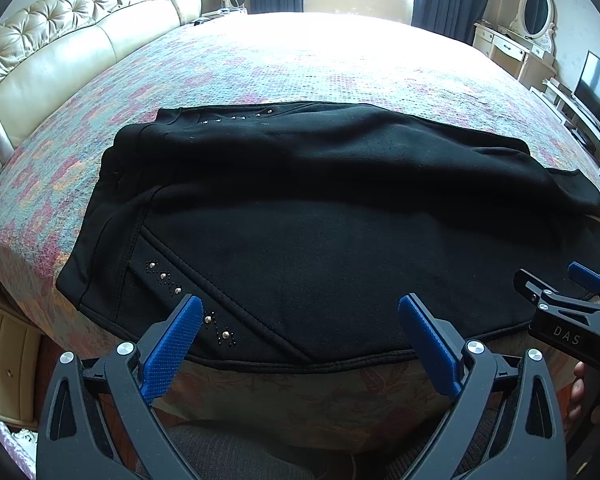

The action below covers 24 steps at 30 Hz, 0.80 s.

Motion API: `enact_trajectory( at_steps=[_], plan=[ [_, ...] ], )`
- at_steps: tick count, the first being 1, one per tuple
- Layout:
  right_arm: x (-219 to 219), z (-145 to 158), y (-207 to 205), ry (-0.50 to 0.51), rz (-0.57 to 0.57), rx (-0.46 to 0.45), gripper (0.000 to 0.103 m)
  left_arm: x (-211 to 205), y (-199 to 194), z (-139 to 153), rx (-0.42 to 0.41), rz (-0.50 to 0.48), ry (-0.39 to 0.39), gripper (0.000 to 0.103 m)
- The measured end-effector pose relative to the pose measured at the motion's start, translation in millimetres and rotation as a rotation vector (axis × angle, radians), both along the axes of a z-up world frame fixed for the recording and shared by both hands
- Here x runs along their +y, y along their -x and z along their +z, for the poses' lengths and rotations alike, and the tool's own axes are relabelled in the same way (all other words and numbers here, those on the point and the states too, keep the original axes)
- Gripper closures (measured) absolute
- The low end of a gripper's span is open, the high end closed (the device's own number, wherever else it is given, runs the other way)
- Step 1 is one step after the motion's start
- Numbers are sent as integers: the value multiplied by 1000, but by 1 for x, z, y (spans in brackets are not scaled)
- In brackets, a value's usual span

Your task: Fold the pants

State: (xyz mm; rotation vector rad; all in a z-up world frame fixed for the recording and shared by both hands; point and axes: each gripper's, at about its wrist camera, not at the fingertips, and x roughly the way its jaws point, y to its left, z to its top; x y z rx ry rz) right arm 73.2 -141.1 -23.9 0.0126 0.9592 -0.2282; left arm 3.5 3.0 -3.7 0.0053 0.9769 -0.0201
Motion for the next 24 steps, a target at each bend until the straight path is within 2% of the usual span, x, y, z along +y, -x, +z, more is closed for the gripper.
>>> enact_trajectory(
  at_steps=[16, 20, 24],
  plan=[
    [2, -2, -1, -11, 9, 10, 2, 0, -1, 0, 0, -3, -9, 6],
    [-1, 1, -1, -24, 16, 9, 2, 0, -2, 2, 10, -38, -8, 6],
    [-3, 5, -5, -70, 43, 26, 2, 3, -3, 11, 32, -113, 43, 6]
  ],
)
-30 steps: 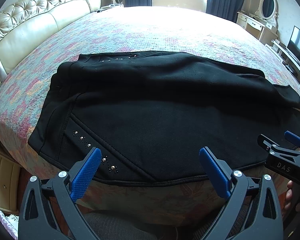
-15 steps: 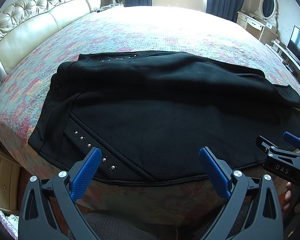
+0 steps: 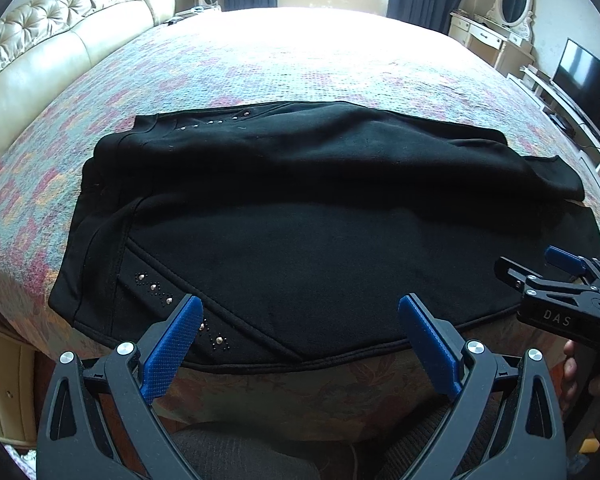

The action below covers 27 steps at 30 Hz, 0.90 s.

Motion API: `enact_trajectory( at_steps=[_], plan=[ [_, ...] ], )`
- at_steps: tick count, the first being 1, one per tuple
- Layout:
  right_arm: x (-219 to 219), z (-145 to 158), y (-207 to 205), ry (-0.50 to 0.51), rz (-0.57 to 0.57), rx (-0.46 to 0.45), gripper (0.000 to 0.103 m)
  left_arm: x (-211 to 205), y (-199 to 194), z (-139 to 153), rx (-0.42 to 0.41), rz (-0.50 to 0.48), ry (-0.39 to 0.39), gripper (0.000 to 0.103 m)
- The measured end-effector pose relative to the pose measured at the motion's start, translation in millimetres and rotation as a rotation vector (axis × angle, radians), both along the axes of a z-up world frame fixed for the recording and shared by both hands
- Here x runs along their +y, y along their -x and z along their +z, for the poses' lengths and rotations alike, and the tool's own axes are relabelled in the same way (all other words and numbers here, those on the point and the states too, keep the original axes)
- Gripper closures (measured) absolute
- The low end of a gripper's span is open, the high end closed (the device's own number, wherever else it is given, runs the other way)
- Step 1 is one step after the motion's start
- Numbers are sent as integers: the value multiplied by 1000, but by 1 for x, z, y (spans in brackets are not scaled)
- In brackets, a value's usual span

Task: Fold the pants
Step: 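Grasp the black pants waistband with the left gripper while the right gripper grasps it too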

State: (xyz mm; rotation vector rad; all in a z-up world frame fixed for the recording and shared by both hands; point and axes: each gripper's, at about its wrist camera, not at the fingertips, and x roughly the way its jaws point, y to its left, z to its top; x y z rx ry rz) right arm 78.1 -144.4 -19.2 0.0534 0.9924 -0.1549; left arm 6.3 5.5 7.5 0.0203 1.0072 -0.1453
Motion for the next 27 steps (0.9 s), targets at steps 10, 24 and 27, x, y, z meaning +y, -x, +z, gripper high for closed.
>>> enact_trajectory(
  at_steps=[10, 24, 27],
  plan=[
    [-5, 40, -18, -298, 255, -51, 2, 95, -43, 52, 44, -48, 205, 6],
    [-28, 30, -102, -466, 255, -59, 2, 266, -244, -35, 296, 66, 477, 6],
    [-32, 27, -111, -536, 256, -51, 2, 251, -254, -47, 350, -13, 548, 6]
  ],
)
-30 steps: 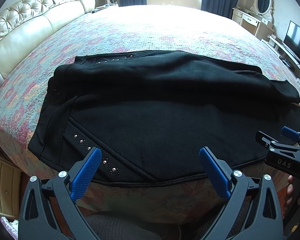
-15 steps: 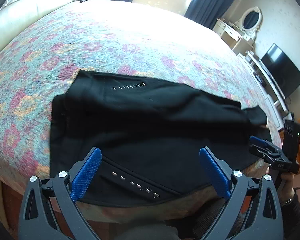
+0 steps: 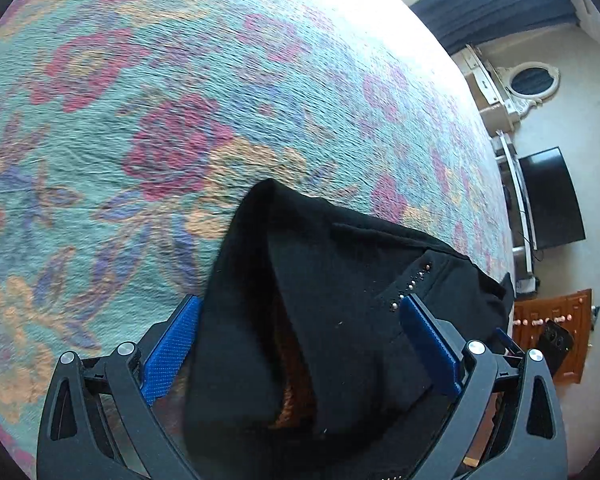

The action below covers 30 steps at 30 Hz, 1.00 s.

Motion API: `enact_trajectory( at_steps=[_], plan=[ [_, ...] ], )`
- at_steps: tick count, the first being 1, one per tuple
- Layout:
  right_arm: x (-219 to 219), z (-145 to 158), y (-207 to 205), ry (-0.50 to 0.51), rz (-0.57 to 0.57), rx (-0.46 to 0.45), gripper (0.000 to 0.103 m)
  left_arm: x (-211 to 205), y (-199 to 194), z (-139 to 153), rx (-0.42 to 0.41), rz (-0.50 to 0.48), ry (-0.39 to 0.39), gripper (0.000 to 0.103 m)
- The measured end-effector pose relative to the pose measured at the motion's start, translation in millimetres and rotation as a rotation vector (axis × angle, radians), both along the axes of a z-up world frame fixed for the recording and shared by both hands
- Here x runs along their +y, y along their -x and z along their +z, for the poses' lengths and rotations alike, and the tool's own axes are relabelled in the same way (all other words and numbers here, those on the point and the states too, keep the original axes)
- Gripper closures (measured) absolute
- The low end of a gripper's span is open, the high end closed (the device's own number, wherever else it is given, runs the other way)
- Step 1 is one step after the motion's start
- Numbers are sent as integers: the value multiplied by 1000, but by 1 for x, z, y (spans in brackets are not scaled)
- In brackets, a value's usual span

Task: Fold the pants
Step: 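Grasp the black pants waistband with the left gripper while the right gripper grasps it too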

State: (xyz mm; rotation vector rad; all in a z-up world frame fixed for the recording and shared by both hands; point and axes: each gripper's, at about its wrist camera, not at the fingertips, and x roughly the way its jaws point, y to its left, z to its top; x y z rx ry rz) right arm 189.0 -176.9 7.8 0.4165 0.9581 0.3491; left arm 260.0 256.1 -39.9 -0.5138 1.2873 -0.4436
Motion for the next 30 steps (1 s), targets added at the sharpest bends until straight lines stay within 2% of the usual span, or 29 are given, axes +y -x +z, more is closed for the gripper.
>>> enact_trajectory(
  at_steps=[2, 5, 6, 8, 12, 14, 15, 17, 19, 22, 26, 28, 29, 30],
  plan=[
    [-2, 0, -4, -31, 18, 0, 2, -2, -3, 5, -46, -23, 20, 6],
    [1, 0, -14, -27, 49, 4, 2, 6, -11, 4, -53, 1, 176, 6],
    [3, -1, -17, -22, 58, 5, 2, 9, -14, 1, -39, 16, 204, 6],
    [5, -2, -22, -15, 64, 7, 2, 10, -18, -9, -1, 32, 237, 6],
    [10, 0, -30, -14, 87, 1, 2, 15, -18, -11, -16, 55, 258, 6],
    [10, 4, -36, 1, 112, -8, 2, 15, -14, -12, -49, 43, 255, 6],
    [10, 6, -40, 14, 122, -15, 2, 13, -11, -9, -74, -1, 228, 6],
    [9, 11, -52, 40, 146, -31, 2, 0, -9, -5, -103, -106, 140, 6],
    [7, 16, -68, 59, 173, -43, 2, -11, -11, -3, -91, -129, 71, 6],
    [11, 16, -96, 110, 256, -27, 2, -14, -23, 0, -126, -95, 91, 6],
    [24, 6, -128, 178, 360, 16, 2, -14, -37, -6, -131, -83, 115, 6],
    [29, -4, -140, 208, 401, 55, 15, -16, -40, -7, -129, -101, 131, 6],
    [31, -11, -145, 216, 426, 86, 35, -17, -40, -7, -127, -120, 131, 11],
    [34, -18, -150, 236, 444, 121, 47, -18, -40, -6, -126, -143, 119, 21]
  ],
)
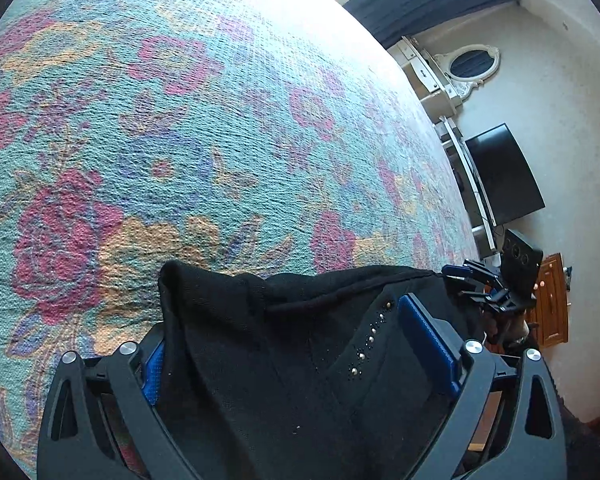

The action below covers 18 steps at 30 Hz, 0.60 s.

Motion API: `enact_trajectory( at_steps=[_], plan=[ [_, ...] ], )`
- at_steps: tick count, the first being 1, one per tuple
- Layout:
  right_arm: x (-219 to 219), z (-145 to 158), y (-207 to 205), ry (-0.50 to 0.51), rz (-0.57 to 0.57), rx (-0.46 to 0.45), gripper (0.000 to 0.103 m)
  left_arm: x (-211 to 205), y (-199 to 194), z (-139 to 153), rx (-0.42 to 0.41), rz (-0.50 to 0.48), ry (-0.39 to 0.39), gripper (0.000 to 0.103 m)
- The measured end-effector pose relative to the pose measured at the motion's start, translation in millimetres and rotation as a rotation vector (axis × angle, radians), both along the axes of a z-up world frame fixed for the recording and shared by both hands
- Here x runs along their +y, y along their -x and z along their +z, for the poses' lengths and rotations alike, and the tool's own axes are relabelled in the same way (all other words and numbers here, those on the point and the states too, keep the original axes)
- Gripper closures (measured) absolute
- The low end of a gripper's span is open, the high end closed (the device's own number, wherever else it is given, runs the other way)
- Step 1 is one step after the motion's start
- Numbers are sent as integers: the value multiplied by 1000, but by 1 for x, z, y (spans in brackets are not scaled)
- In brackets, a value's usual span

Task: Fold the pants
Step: 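Grasp the black pants waistband with the left gripper while the right gripper grasps it too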

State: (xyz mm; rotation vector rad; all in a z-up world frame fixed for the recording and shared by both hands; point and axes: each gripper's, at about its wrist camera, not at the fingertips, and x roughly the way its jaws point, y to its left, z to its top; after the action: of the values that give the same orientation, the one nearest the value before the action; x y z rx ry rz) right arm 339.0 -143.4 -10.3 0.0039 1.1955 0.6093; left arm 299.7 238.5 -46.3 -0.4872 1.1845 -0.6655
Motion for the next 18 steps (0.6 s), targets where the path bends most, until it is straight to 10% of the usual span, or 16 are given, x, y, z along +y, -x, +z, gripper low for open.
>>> enact_trajectory(
  at_steps=[2, 6, 18],
  plan=[
    [4, -9, -2, 58, 18, 14, 54, -4, 1, -6, 16, -32, -66, 69],
    [-1, -12, -4, 61, -1, 26, 91, 4, 8, -8, 9, -45, -70, 73],
    [-4, 69, 50, 82, -89, -249, 95, 21, 50, 59, -280, -8, 103, 81]
  ],
)
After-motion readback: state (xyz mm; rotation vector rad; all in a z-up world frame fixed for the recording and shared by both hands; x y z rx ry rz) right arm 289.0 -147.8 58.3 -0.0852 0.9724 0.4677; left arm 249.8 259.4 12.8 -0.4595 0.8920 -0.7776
